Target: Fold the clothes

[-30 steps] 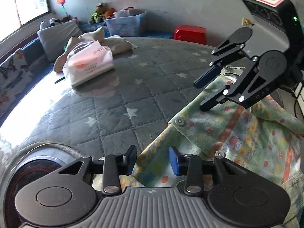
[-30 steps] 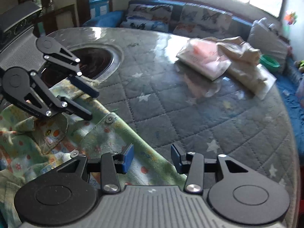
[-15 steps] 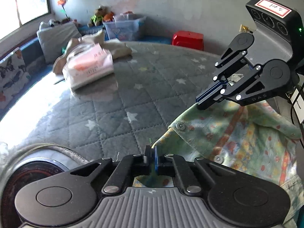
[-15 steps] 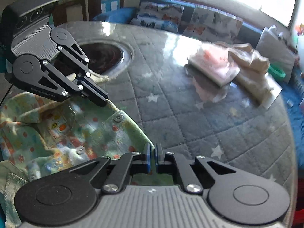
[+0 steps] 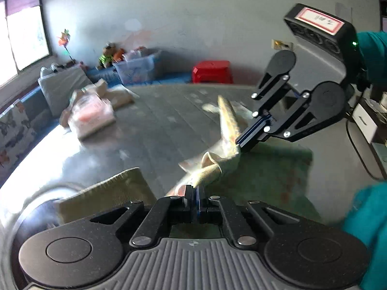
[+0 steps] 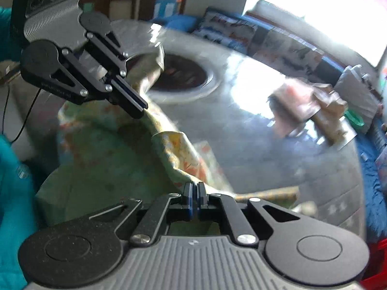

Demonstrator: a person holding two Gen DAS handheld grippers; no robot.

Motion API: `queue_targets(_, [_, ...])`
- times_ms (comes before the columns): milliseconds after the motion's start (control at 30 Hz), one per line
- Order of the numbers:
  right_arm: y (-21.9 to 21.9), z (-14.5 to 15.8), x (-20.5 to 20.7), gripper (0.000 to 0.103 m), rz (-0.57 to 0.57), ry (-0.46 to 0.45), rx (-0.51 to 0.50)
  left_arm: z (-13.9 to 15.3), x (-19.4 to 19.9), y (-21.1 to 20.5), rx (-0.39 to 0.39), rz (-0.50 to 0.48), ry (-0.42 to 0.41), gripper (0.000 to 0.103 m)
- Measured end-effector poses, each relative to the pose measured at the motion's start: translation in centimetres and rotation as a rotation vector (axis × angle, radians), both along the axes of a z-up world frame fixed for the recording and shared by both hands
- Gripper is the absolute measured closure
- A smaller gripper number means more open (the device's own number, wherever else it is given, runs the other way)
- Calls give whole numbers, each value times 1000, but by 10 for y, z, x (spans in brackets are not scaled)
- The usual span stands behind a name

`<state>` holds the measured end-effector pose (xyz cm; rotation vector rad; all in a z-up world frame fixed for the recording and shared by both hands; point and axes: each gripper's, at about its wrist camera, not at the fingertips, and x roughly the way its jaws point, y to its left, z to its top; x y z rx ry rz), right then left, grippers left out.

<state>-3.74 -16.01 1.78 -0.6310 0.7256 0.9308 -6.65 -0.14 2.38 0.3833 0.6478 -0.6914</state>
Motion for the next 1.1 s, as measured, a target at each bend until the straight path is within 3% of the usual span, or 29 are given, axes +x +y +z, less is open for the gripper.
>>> queue_targets(167, [6,-28,-11,98,-27,57,-22,-31,-15,1,-23,61,115,101])
queue_targets(267, [4,-20,-12,91,-34,107,-1,-33,-19,7,-56,73,163,100])
queue_targets(433, [-6,20,-8,88,-51,132,131,-8,-29,23,-137,82,149,98])
queue_targets(567, [0,45,15,85,-106,63,199,28,-25,45,-237,183,77,93])
queue_targets(633, [4,41,30,85,-142,38,170,36,-17,57,-238,286,34,85])
queue_targets(667, [4,36,38,85,-166,41,152,37,-11,64,-234,347,32,75])
queue_targets(700, [3,30,45,85,-189,52,134,35,-4,71,-233,413,50,66])
queue_targets(767, [-1,20,53,85,-233,82,98,25,9,85,-240,516,122,57])
queue_targets(900, [-16,11,42,85,-295,111,39,3,22,95,-248,585,237,57])
queue_targets(1100, [-36,-12,11,85,-374,204,17,-11,24,91,-277,543,277,64])
